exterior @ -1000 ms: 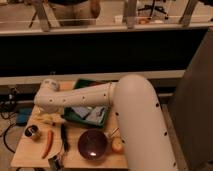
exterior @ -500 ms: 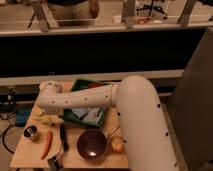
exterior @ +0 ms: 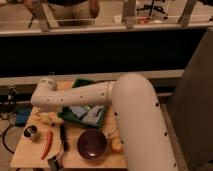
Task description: Place banana in paper cup
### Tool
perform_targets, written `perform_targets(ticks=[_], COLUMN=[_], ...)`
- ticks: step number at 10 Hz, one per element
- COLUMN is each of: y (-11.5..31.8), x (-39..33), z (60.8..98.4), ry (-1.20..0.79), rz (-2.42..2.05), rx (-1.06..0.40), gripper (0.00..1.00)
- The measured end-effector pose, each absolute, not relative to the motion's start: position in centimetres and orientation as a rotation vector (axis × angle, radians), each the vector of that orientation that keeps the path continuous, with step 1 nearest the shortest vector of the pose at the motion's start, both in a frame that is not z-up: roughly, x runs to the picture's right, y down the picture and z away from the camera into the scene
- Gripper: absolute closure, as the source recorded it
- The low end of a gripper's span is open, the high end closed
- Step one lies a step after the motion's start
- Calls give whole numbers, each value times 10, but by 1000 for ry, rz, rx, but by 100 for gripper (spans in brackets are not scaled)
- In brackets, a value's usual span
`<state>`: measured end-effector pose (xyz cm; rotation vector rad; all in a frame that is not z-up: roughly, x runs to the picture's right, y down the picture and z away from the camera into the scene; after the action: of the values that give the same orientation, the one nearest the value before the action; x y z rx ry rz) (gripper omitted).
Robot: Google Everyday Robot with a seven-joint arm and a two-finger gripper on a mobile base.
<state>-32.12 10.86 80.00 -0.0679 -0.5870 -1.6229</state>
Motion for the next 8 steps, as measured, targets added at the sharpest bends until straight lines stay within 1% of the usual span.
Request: perform_targets(ticks=[2, 4, 6, 8], y=[85, 76, 85, 104], x=[-312, -307, -312, -328], z=[784, 779, 787, 804], ry=[-553, -576, -643, -722], rz=[-1642, -1634, -1632, -1645], rx=[-77, -67, -39, 3], gripper=[20, 20, 20, 20])
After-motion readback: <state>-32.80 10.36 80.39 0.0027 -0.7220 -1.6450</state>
